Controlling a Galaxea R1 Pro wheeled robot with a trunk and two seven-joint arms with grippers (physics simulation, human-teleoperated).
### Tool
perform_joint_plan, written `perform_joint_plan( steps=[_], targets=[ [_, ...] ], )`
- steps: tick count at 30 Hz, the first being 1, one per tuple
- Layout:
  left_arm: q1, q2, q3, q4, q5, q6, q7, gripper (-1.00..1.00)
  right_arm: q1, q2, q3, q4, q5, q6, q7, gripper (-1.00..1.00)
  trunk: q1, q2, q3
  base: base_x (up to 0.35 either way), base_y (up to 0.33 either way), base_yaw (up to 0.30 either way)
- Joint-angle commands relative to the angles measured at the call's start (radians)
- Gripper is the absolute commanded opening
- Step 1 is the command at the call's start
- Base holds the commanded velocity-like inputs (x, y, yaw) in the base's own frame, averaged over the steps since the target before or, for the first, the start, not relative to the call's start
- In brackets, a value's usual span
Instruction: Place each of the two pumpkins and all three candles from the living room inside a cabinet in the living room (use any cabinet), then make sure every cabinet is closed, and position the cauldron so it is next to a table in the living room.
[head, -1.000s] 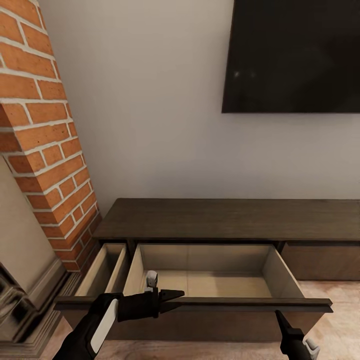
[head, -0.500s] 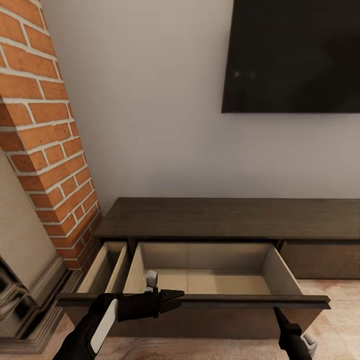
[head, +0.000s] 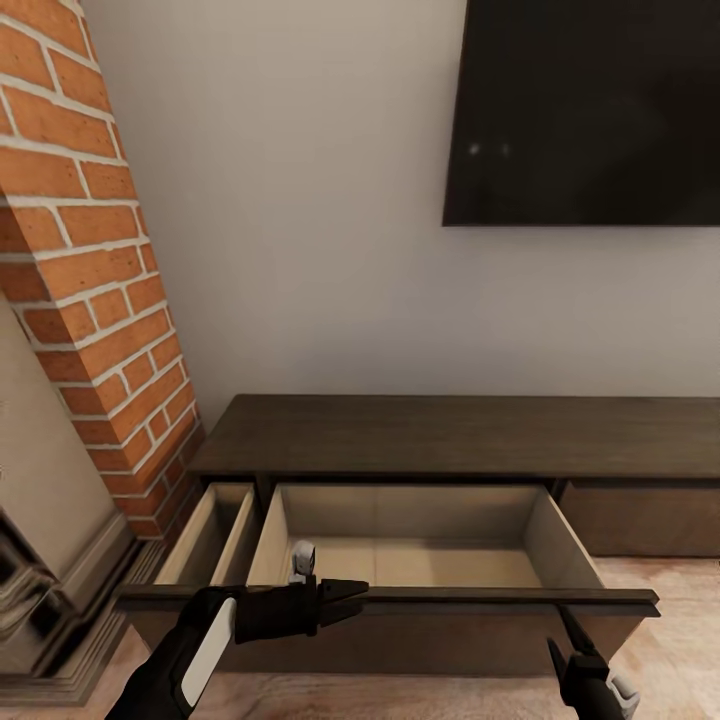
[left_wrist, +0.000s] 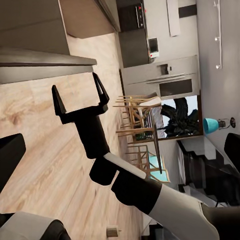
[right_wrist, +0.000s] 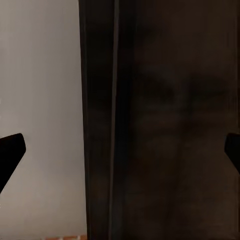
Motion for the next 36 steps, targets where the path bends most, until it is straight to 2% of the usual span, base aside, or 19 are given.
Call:
perform_joint_plan(
  steps=[1, 29, 36],
  targets=[
    [0.000, 0.000, -0.001, 0.000, 0.001, 0.005, -0.002, 1.00, 0.000, 0.000, 0.000, 0.000, -0.010, 0.010, 0.003, 1.00, 0.000, 0.000, -0.001, -0.151, 0.000, 0.000],
    [0.000, -0.001, -0.002, 0.001, 0.000, 0.003, 0.000, 1.00, 0.000, -0.008, 0.008, -0.001, -0.002, 0.020, 0.005, 1.00, 0.000, 0.000, -0.001, -0.329, 0.000, 0.000],
    [0.000, -0.001, 0.000, 0.000, -0.001, 0.002, 0.000, 1.00, 0.000, -0.010, 0.008, -0.001, -0.001, 0.020, 0.008, 1.00, 0.000, 0.000, -0.001, -0.116, -0.006, 0.000]
  ],
)
